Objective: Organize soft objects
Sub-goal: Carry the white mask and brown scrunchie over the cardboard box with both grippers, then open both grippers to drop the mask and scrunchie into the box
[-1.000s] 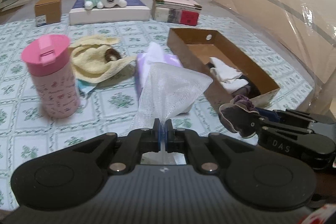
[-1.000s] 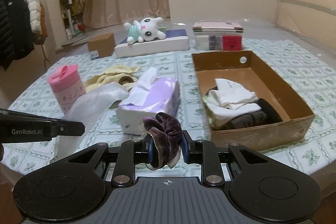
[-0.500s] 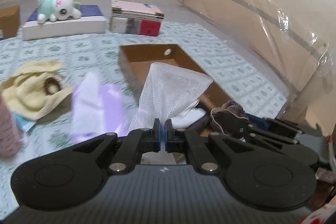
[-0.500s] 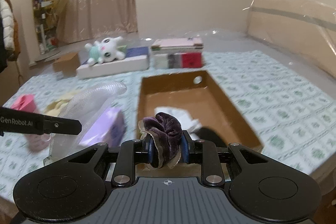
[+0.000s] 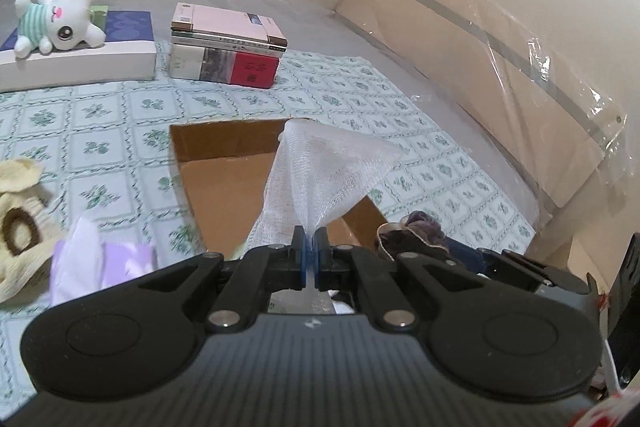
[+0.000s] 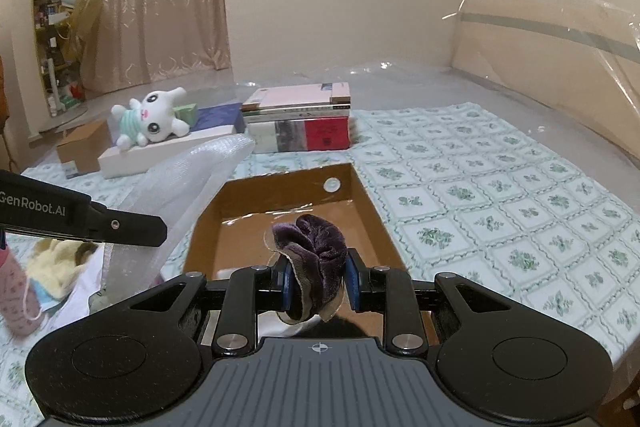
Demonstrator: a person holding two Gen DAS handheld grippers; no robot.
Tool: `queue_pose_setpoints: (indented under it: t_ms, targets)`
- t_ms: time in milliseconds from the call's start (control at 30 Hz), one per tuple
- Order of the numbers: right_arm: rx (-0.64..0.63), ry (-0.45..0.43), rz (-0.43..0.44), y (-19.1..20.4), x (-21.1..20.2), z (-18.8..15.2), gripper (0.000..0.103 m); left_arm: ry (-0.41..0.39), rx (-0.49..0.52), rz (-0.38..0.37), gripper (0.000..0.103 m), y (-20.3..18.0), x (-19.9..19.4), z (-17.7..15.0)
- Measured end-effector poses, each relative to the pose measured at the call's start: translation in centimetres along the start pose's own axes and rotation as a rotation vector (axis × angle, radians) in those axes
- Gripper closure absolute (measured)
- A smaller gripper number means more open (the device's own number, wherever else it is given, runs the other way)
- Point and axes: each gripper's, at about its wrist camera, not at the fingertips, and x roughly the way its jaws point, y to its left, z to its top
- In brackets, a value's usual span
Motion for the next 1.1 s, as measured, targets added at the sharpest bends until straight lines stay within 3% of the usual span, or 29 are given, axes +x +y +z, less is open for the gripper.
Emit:
queue_pose_setpoints:
  t_ms: [400, 500, 733, 1000, 1100]
  targets:
    - [0.009, 0.042, -0.027, -2.1, 6.4, 1.9, 0.077, 0.054, -0.113, 0.014, 0.100, 2.3, 6.8, 2.5]
    - [0.014, 0.057, -0.028, -2.3, 7.3, 1.6, 0.077, 0.066, -0.092, 0.044, 0.091, 2.6, 7.8, 2.3]
    - [0.028, 0.090, -0.025, -2.5, 8.6, 0.7, 0.077, 0.066, -0.091, 0.085, 0.085, 4.1, 7.7, 1.5]
    - [0.044, 0.086, -0.018, -2.6, 8.7, 0.6, 0.077, 0.038, -0.122, 0.074, 0.063, 5.1, 6.2, 1.7]
    - [0.048, 0.086, -0.016, -2.6, 8.7, 0.7, 0.077, 0.016, -0.111, 0.090, 0.063, 5.2, 5.4, 2.0]
